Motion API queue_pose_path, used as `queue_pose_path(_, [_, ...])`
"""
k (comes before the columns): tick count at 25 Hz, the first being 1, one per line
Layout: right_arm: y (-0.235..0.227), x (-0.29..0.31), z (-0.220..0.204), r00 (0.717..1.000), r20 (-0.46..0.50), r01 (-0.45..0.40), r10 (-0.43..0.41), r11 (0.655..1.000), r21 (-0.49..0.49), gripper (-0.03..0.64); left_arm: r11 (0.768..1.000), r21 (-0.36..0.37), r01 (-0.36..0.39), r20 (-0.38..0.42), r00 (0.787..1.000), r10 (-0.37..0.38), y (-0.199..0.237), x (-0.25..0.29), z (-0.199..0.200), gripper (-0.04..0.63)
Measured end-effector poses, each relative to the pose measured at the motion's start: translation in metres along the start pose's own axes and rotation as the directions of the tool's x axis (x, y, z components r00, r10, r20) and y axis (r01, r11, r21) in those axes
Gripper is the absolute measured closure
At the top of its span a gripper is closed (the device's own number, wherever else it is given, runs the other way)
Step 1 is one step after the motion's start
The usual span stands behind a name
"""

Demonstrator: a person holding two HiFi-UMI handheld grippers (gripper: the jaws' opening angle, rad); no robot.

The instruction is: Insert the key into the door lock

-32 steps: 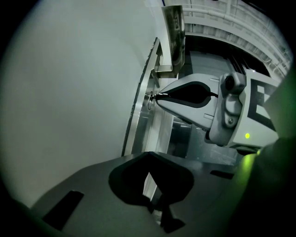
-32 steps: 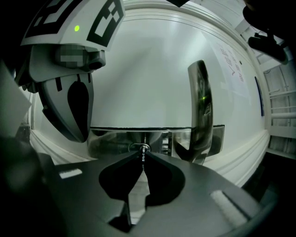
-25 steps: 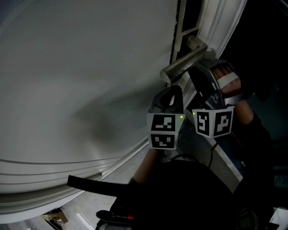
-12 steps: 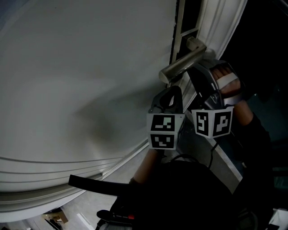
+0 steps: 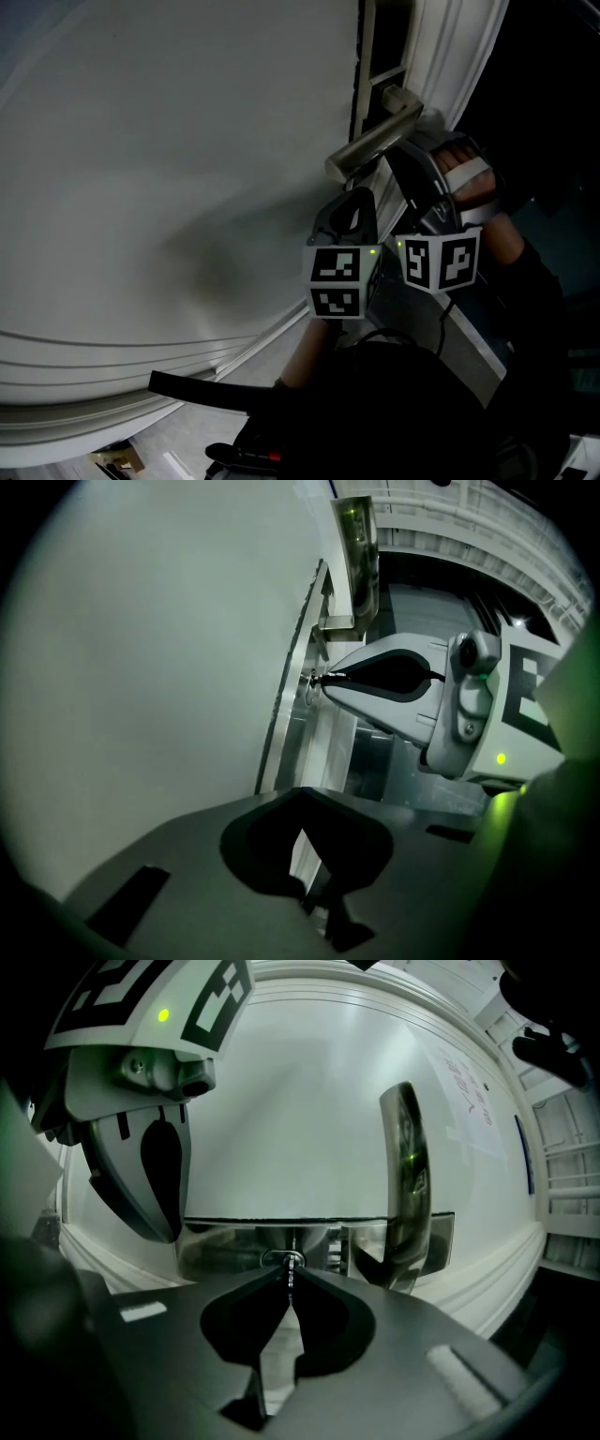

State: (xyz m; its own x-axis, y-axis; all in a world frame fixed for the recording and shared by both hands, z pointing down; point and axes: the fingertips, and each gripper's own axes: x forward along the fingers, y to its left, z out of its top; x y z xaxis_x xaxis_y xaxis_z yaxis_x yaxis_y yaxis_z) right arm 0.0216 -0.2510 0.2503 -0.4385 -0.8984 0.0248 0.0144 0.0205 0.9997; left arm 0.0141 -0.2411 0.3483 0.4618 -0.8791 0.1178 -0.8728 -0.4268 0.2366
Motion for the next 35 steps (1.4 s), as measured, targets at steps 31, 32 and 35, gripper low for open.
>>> queue_pose_path(31, [-0.001, -0.024, -0.009, 0.999, 0.007, 0.045, -0.045, 0.998, 0.054, 0.603, 1.0, 0.005, 0.004, -0.003, 1.0, -0.004, -0.004, 0.0, 0.0, 0.595])
queue_pose_path(32, [-0.002, -0.029, -0.013, 0.998, 0.002, 0.06, -0.06, 0.994, 0.089, 0.603, 1.0, 0.009, 0.008, -0.007, 1.0, -0.008, -0.005, 0.001, 0.0, 0.595])
queue_pose_path(35, [-0.006, -0.045, -0.031, 0.993, -0.044, 0.117, -0.11, 0.968, 0.222, 0.614, 1.0, 0.024, 0.014, -0.025, 1.0, -0.014, -0.008, 0.004, -0.005, 0.595])
